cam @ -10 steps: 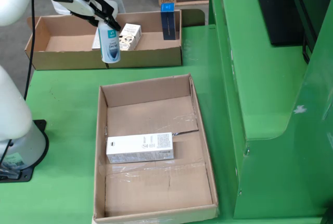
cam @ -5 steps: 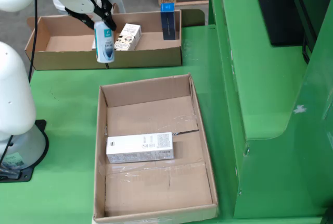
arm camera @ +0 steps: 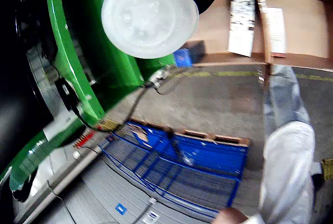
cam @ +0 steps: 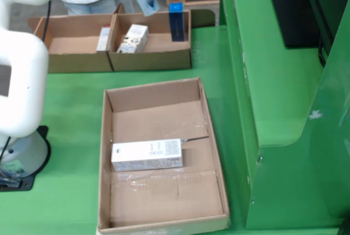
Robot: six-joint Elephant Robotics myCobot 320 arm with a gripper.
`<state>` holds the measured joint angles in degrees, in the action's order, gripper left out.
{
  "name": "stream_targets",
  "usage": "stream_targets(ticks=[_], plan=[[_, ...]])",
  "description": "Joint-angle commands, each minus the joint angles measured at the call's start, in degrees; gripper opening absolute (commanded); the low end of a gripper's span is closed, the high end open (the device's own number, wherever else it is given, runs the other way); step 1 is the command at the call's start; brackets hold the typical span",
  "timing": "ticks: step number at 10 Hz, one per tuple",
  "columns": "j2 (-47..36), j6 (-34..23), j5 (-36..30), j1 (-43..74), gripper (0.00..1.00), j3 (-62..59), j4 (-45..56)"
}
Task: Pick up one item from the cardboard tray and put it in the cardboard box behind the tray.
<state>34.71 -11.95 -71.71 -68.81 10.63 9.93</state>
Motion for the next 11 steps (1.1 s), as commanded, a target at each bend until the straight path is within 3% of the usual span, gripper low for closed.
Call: stream_targets(ticks=[1, 2, 3, 4, 7, 8, 9, 11], plan=[[16.4, -1.7, 17.1, -7.2, 0.0, -10.6, -39.2], [16.8, -0.1, 17.1, -9.6, 0.0, -10.6, -39.3], [26.8, -1.8, 17.1, -6.8, 0.0, -10.6, -39.3], [28.0, 0.7, 17.1, -6.5, 0.0, -10.6, -39.3], [32.3, -1.3, 17.1, -5.6, 0.0, -10.6, -39.3], [32.3, 0.6, 17.1, -5.6, 0.0, -10.6, -39.3], [35.7, -2.9, 17.1, -4.3, 0.0, -10.6, -39.3], [37.1, 0.7, 17.1, -3.7, 0.0, -10.6, -39.3]])
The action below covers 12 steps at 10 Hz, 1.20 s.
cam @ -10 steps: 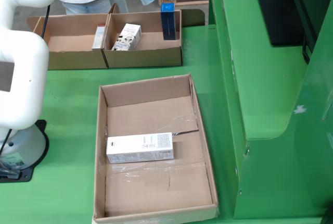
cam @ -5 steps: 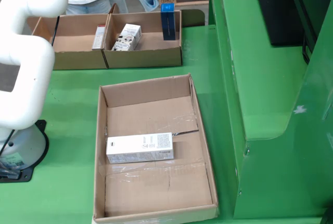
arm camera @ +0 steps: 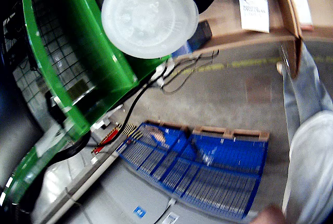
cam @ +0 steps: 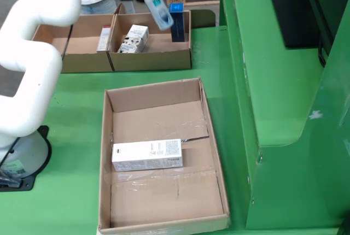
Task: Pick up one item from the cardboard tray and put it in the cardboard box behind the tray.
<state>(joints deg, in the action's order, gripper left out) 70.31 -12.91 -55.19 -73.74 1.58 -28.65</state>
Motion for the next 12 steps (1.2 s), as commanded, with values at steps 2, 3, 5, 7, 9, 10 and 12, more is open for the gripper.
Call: stream_targets(ticks=[2, 3, 5, 7, 9, 10, 12], plan=[[2.9, -0.9, 0.5, 1.9, 0.0, -1.6, -0.7], [4.2, 1.1, 0.5, 2.3, 0.0, -1.6, -0.7], [8.2, 4.1, 0.5, 4.0, 0.0, -1.6, -0.7], [10.9, 1.9, 0.5, 4.6, 0.0, -1.6, -0.7], [10.9, 1.9, 0.5, 4.6, 0.0, -1.6, -0.7], [10.9, 2.1, 0.5, 4.6, 0.0, -1.6, -0.7], [10.9, 2.1, 0.5, 4.6, 0.0, -1.6, -0.7]])
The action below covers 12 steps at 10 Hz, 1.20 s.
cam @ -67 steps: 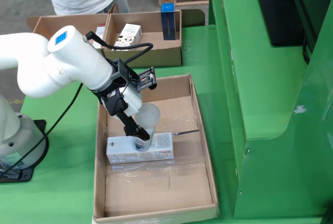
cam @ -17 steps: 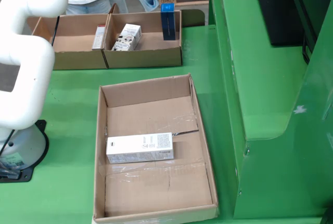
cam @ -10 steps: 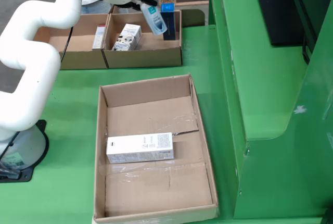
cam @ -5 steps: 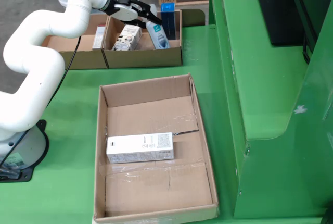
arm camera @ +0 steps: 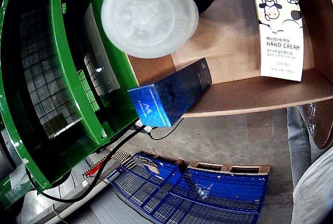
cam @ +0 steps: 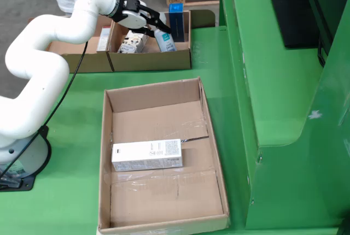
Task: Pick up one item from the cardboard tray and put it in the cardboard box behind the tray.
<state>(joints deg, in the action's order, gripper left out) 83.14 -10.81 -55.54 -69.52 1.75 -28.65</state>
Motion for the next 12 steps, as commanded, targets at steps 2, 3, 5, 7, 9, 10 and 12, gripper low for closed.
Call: stream_targets(ticks=[2, 3, 5, 7, 9, 10, 12], plan=[[-2.0, 0.0, 0.8, 0.4, 0.0, -1.7, -0.7], [-2.0, 0.0, 0.8, 0.4, 0.0, -1.7, -0.7], [-2.0, 0.0, 0.8, 0.4, 0.1, -1.7, -0.7], [-2.0, 0.0, 0.8, 0.4, 0.3, -1.7, -0.7], [-2.0, 0.0, 0.8, 0.4, 0.5, -1.7, -0.7], [-2.0, 0.0, 0.8, 0.4, 0.6, -1.7, -0.7], [-2.0, 0.0, 0.8, 0.4, 0.8, -1.8, -0.7]])
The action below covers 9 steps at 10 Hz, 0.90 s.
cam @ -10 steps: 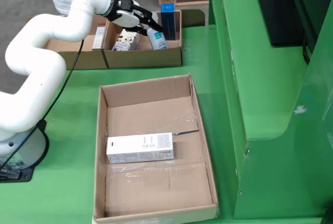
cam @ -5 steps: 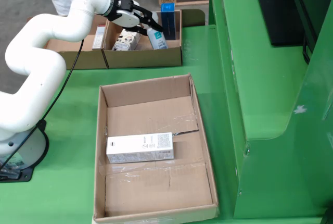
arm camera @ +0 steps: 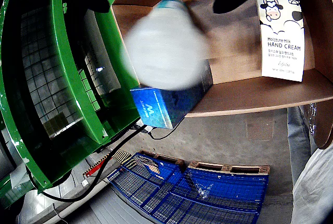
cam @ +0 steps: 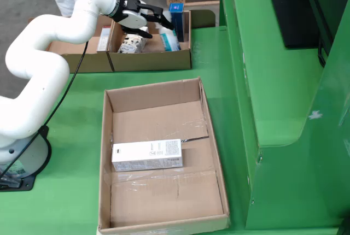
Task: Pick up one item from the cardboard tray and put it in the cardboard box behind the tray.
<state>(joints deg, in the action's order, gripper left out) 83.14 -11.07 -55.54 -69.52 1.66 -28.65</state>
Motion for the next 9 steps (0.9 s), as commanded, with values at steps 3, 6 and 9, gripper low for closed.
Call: stream_targets(ticks=[3, 6, 9], plan=[[-2.0, 0.3, 0.8, 0.4, 1.0, -1.7, -0.7], [-2.0, 0.3, 0.8, 0.4, 1.0, -1.7, -0.7], [-2.0, 0.3, 0.8, 0.4, 1.0, -1.7, -0.7]])
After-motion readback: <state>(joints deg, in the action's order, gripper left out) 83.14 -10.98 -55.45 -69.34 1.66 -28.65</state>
